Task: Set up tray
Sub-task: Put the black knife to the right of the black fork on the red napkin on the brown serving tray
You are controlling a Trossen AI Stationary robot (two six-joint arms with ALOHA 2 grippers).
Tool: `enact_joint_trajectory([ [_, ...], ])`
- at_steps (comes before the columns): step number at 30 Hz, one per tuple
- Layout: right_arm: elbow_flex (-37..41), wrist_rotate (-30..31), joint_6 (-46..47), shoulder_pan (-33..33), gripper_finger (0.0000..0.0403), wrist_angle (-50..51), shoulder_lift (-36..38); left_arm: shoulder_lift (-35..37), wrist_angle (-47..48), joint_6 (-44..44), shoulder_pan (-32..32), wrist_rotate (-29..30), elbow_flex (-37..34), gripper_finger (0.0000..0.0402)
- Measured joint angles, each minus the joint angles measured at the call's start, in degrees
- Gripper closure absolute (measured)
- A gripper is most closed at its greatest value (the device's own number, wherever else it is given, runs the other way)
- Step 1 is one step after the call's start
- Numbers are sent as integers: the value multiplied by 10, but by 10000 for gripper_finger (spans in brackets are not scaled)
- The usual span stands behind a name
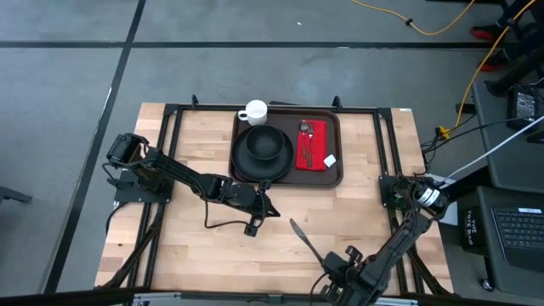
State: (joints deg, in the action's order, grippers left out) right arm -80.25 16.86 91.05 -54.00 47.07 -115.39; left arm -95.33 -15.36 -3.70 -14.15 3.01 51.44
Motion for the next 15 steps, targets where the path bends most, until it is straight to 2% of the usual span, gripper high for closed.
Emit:
enact_joint_trajectory([
  [15,0,10,0,0,402,3,-1,0,5,0,0,0,0,398],
])
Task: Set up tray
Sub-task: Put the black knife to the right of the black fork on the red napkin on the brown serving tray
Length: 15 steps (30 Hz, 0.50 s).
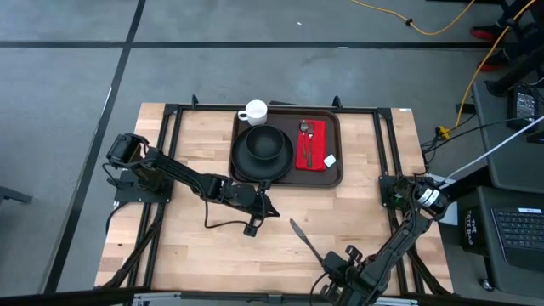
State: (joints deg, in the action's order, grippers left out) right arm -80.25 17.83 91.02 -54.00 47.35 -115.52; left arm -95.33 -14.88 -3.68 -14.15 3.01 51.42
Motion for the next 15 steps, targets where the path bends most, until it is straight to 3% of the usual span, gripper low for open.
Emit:
enact_joint_trajectory([
  [15,0,1,4,0,402,-16,-26,0,2,1,0,0,0,398],
])
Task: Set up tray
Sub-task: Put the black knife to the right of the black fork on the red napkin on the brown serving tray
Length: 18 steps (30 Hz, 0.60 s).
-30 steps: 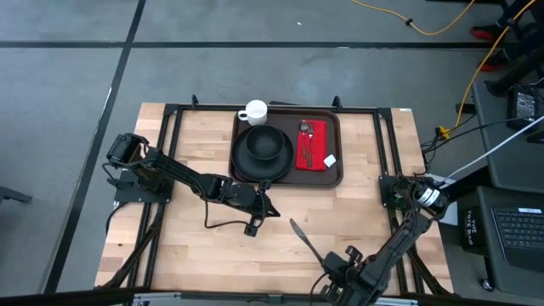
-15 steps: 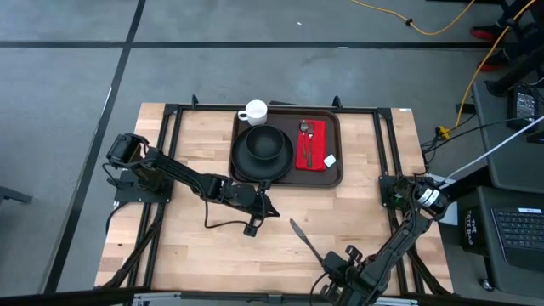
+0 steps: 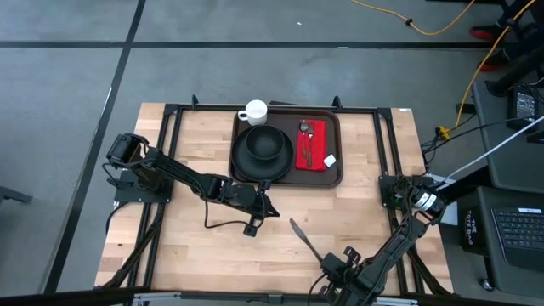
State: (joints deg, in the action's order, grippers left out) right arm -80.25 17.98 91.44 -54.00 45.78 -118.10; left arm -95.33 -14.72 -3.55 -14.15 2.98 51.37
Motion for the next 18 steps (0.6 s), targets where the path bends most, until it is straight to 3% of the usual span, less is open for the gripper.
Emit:
enact_joint_trajectory([
  [18,0,-12,-6,0,403,30,0,0,0,0,0,0,0,398],
])
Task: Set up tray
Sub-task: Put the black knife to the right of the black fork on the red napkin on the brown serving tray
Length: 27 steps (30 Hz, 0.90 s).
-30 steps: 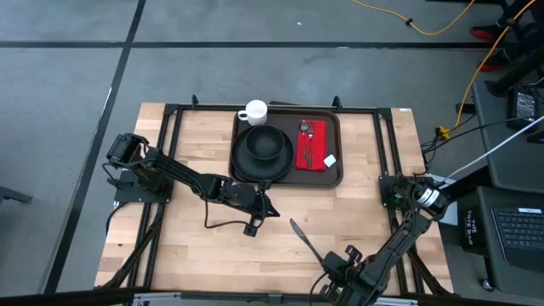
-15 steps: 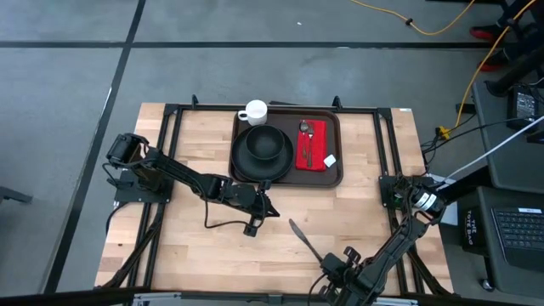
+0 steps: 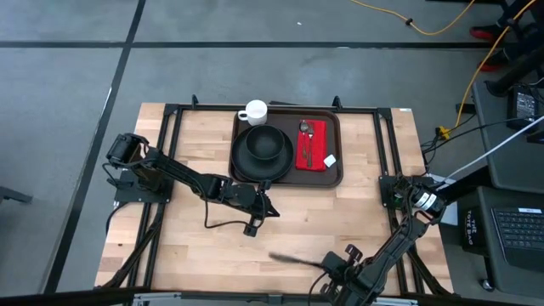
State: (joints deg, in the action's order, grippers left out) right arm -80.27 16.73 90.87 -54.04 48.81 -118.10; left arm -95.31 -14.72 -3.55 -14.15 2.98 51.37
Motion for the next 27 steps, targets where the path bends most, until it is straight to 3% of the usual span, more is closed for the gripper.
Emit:
enact_joint_trajectory([
  [22,0,0,2,0,403,-15,0,0,0,25,0,0,0,398],
  [27,-14,38,3,-4,403,11,12,0,0,26,0,0,0,398],
])
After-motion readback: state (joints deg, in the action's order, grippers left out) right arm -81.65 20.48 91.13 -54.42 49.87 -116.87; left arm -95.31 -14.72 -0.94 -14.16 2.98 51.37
